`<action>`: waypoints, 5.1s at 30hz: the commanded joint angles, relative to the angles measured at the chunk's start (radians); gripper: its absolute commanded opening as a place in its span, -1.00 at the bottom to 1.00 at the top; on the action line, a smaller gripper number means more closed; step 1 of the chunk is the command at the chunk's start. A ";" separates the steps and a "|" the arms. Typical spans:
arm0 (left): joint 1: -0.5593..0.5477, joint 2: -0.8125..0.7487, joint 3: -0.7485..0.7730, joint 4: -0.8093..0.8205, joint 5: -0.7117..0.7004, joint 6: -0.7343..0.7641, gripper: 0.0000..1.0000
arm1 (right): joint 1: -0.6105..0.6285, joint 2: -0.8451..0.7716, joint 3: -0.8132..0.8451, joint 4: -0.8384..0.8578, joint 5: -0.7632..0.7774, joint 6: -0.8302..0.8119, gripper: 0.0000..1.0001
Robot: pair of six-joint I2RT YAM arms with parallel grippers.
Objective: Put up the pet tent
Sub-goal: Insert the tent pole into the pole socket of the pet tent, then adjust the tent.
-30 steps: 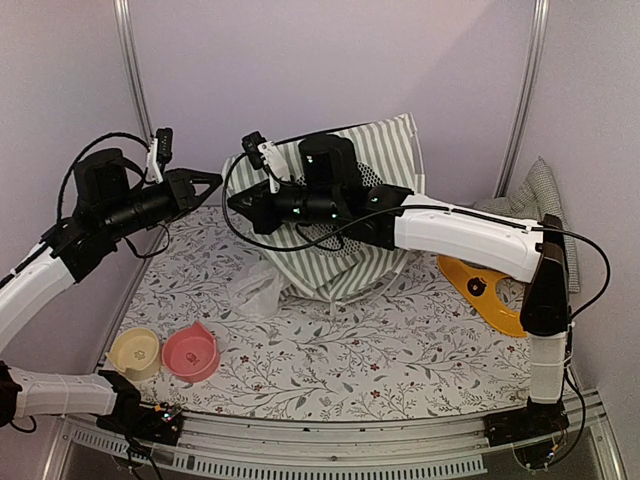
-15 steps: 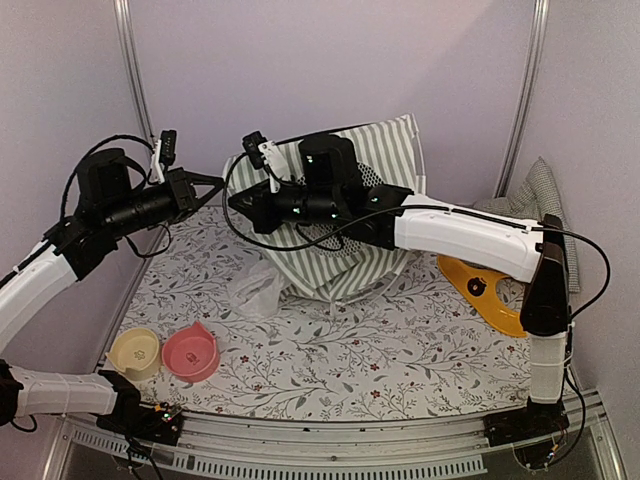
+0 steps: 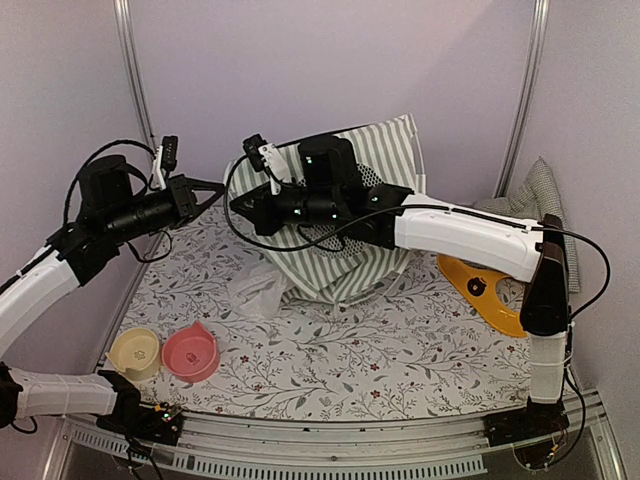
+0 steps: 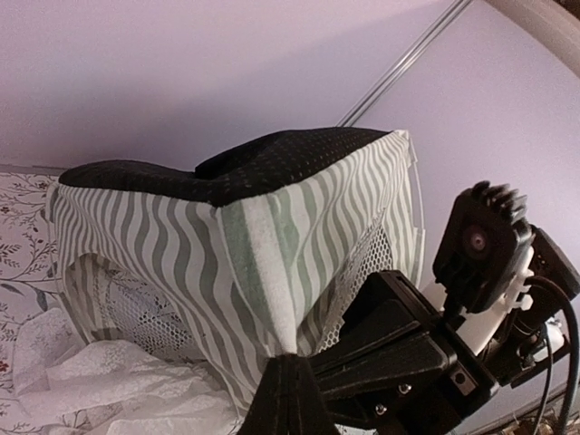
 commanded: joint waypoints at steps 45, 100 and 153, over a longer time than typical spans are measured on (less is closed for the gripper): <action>0.044 0.122 0.055 0.045 0.026 -0.015 -0.62 | -0.015 -0.024 -0.058 -0.008 -0.021 -0.006 -1.00; -0.067 0.101 -0.150 0.222 0.000 -0.058 -0.98 | -0.054 0.020 0.011 -0.020 -0.010 0.026 -1.00; 0.543 0.303 0.064 0.337 0.467 -0.309 -1.00 | -0.305 -0.458 -1.258 0.928 0.081 -0.801 0.54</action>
